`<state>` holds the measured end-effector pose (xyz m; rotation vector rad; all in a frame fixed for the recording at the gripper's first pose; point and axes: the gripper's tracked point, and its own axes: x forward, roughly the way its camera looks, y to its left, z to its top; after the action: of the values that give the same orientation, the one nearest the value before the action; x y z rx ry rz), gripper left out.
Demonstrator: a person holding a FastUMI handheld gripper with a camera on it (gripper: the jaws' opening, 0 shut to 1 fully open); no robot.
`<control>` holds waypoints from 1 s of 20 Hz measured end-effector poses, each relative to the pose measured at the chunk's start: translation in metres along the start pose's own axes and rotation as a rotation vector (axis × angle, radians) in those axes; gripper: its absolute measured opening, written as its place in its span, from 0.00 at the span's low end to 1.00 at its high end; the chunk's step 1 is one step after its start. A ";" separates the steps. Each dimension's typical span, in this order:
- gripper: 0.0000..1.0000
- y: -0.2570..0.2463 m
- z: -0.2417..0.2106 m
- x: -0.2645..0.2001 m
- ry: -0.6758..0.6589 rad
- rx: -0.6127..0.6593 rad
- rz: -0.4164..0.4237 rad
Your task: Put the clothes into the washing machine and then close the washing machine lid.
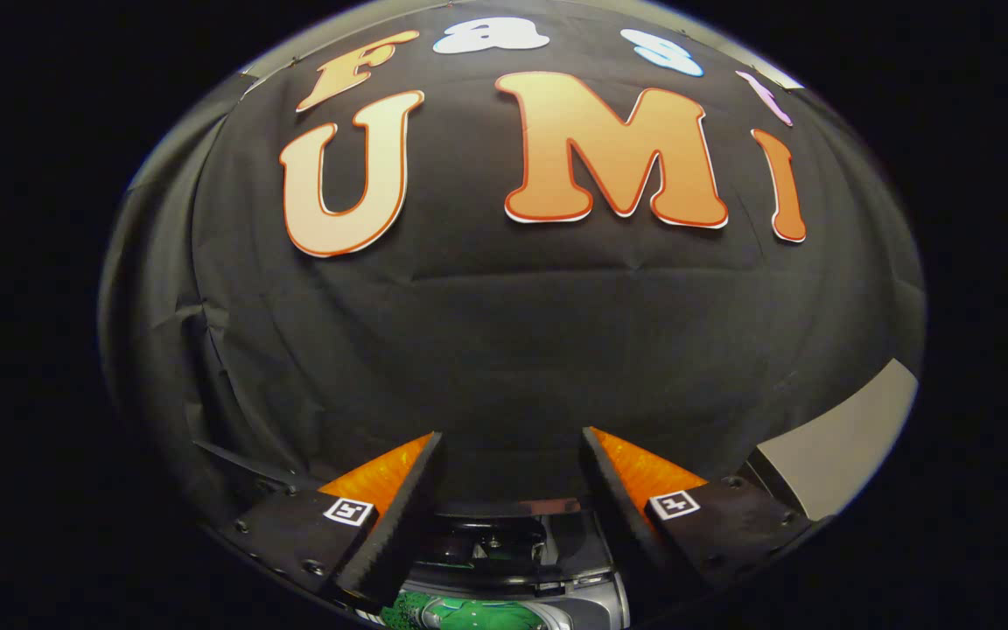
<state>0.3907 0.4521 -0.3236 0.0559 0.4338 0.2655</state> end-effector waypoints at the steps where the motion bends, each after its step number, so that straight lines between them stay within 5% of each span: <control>1: 0.99 -0.001 -0.003 -0.003 0.001 -0.009 -0.002; 20: 0.99 -0.001 -0.061 -0.121 -0.049 -0.026 0.029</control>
<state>0.2594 0.4189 -0.3297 0.0428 0.3811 0.2977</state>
